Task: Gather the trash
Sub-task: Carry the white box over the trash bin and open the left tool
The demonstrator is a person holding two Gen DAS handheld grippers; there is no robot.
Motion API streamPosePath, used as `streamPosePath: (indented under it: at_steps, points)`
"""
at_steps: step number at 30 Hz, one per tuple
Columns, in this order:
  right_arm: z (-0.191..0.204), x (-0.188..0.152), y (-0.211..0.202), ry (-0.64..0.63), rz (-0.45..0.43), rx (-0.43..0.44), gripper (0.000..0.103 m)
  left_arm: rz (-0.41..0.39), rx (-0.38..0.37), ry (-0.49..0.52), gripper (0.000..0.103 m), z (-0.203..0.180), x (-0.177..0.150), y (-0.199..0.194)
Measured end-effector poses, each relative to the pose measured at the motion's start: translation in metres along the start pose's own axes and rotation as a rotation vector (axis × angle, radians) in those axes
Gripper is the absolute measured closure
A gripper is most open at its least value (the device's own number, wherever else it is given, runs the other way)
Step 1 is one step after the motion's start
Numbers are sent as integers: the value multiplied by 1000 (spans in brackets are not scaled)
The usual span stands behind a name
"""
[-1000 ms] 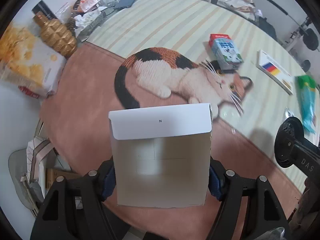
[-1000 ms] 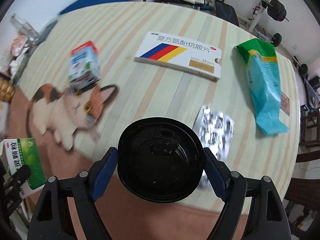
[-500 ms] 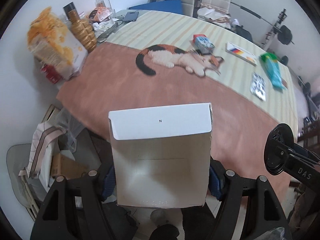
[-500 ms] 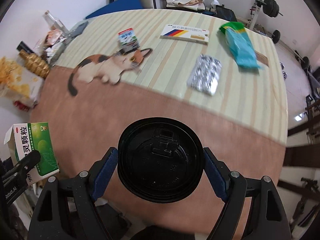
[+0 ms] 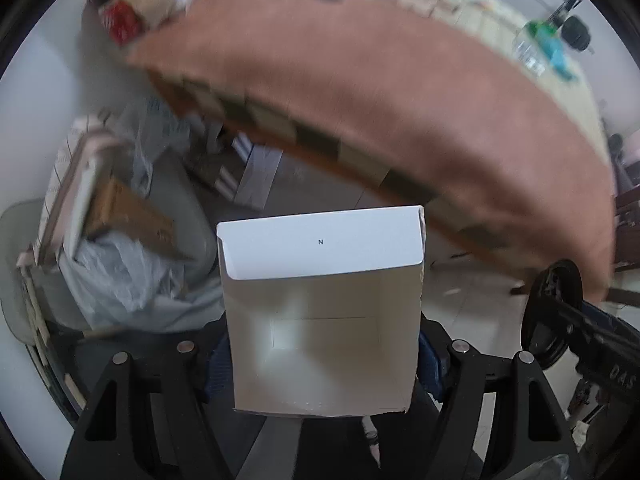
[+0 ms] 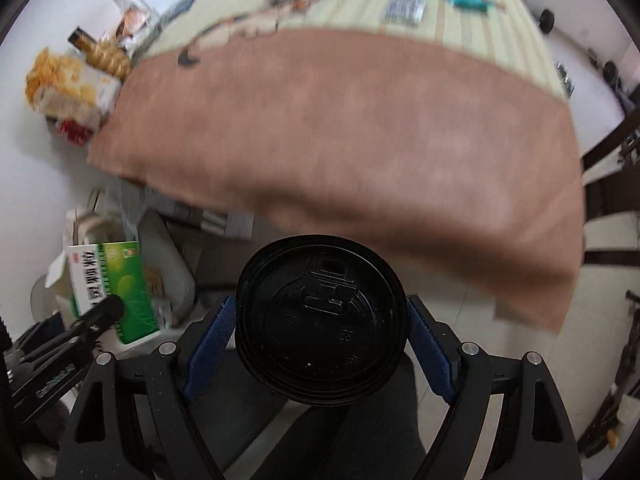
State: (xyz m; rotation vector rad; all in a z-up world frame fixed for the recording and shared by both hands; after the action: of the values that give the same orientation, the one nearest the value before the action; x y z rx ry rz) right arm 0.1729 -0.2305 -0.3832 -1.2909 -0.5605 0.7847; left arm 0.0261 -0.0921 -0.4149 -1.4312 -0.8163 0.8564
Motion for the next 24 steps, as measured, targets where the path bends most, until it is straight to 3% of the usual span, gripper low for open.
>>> streamPosePath:
  at_steps: [6, 10, 12, 16, 19, 20, 21, 22, 24]
  points:
    - [-9, -27, 107, 11, 137, 23, 18, 102, -2, -58, 32, 19, 0, 103]
    - [-25, -29, 191, 54, 183, 47, 18, 162, -43, -83, 32, 25, 13, 179]
    - [-32, -28, 233, 88, 210, 71, 18, 184, -90, -95, 32, 27, 20, 210]
    - [-43, -15, 312, 142, 242, 144, 18, 258, -257, -115, 29, 21, 40, 281]
    - [-48, -4, 364, 168, 262, 183, 17, 296, -283, -119, 26, 21, 52, 324]
    - [-50, 0, 378, 173, 265, 187, 14, 305, -280, -116, 23, 22, 55, 336]
    - [-51, 5, 397, 177, 271, 192, 12, 314, -276, -115, 8, 22, 59, 348]
    - [-51, 9, 409, 175, 277, 191, 12, 321, -276, -113, 1, 21, 60, 355]
    - [-51, 16, 430, 167, 288, 196, 6, 322, -273, -114, 0, 24, 62, 366]
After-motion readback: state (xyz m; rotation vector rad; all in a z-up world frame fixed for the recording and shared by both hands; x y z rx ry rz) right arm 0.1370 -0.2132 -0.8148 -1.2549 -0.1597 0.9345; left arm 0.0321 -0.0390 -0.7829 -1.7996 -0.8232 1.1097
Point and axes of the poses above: each gripper's, at about its wrist camera, not at the fingertips, and y roughly the way its jaws point, z to its left, x to its top, the point moved 7 cm from there along y, roughly the way its jaws point, and after that the axes turned 12 degrees about z, right-handed, at the moved point
